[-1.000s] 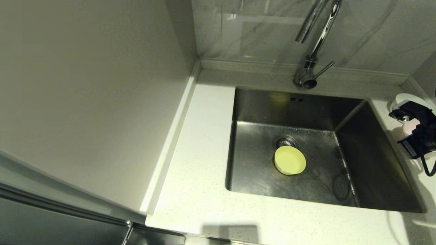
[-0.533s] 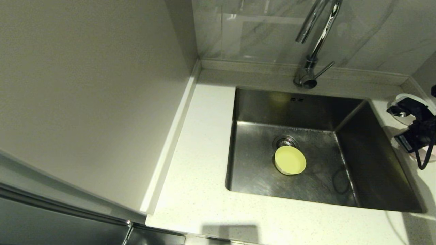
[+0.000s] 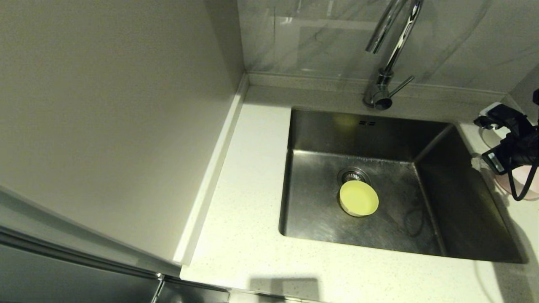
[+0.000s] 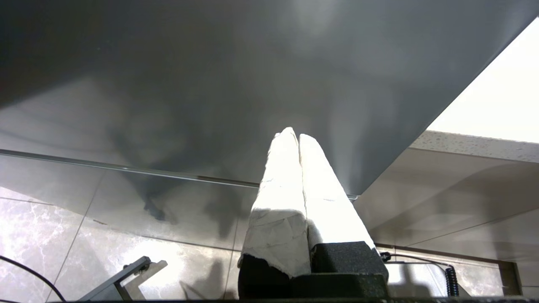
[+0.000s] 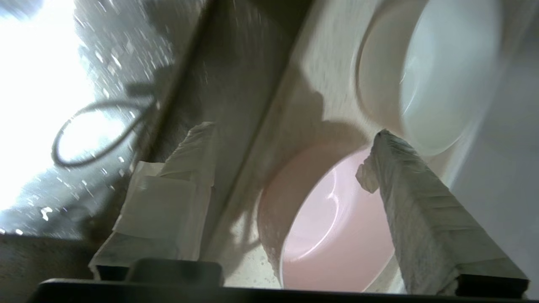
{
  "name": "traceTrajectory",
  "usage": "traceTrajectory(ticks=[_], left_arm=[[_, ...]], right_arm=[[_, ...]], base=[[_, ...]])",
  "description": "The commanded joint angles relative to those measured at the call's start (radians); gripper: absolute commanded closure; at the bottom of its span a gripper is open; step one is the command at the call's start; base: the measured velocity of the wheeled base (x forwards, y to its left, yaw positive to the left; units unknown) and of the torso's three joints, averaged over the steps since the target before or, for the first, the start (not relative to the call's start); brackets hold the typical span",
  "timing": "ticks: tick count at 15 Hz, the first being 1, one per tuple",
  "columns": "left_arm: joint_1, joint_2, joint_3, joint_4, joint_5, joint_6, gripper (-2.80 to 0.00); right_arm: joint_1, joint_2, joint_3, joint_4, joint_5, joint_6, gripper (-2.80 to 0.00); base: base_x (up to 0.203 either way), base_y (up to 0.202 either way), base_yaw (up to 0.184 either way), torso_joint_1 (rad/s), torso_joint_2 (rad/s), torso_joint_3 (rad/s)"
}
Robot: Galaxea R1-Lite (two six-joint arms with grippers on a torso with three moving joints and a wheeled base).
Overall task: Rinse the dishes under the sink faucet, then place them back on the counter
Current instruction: Put a bowl back to the table from the sink
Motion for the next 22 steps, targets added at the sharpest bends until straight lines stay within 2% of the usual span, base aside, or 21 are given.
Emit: traceTrajectory(ticks=[1, 3, 5, 10, 14, 16, 19, 22], left_arm=[[0.0, -0.002, 0.0, 0.0, 0.0, -0.001, 0.0], [0.0, -0.002, 0.0, 0.0, 0.0, -0.001, 0.0], [0.0, -0.002, 0.0, 0.0, 0.0, -0.001, 0.0], [0.0, -0.002, 0.0, 0.0, 0.0, -0.001, 0.0], [0.0, -0.002, 0.0, 0.0, 0.0, -0.001, 0.0], [0.0, -0.002, 0.0, 0.0, 0.0, -0.001, 0.0], [0.0, -0.002, 0.0, 0.0, 0.0, -0.001, 0.0], [0.0, -0.002, 0.0, 0.0, 0.0, -0.001, 0.0]], right_arm=[[0.048, -0.062, -0.002, -0.001, -0.026, -0.007, -2.8], [0.126, -0.086, 0.004, 0.001, -0.049, -0.003, -2.8], [0.203, -0.081, 0.02, 0.001, -0.016, 0.011, -2.8], [0.353, 0.078, -0.009, -0.002, 0.0, 0.106, -2.8], [0.37, 0.192, -0.01, -0.017, -0.005, 0.112, -2.8], [0.369, 0.257, 0.007, -0.105, -0.016, 0.112, -2.8], [0.369, 0.363, 0.032, -0.261, -0.08, 0.111, -2.8], [0.37, 0.433, 0.035, -0.286, -0.118, 0.115, -2.8]], base=[[0.0, 0.0, 0.0, 0.0, 0.0, 0.0], [0.0, 0.0, 0.0, 0.0, 0.0, 0.0], [0.0, 0.0, 0.0, 0.0, 0.0, 0.0], [0.0, 0.0, 0.0, 0.0, 0.0, 0.0], [0.0, 0.0, 0.0, 0.0, 0.0, 0.0], [0.0, 0.0, 0.0, 0.0, 0.0, 0.0], [0.0, 0.0, 0.0, 0.0, 0.0, 0.0], [0.0, 0.0, 0.0, 0.0, 0.0, 0.0]])
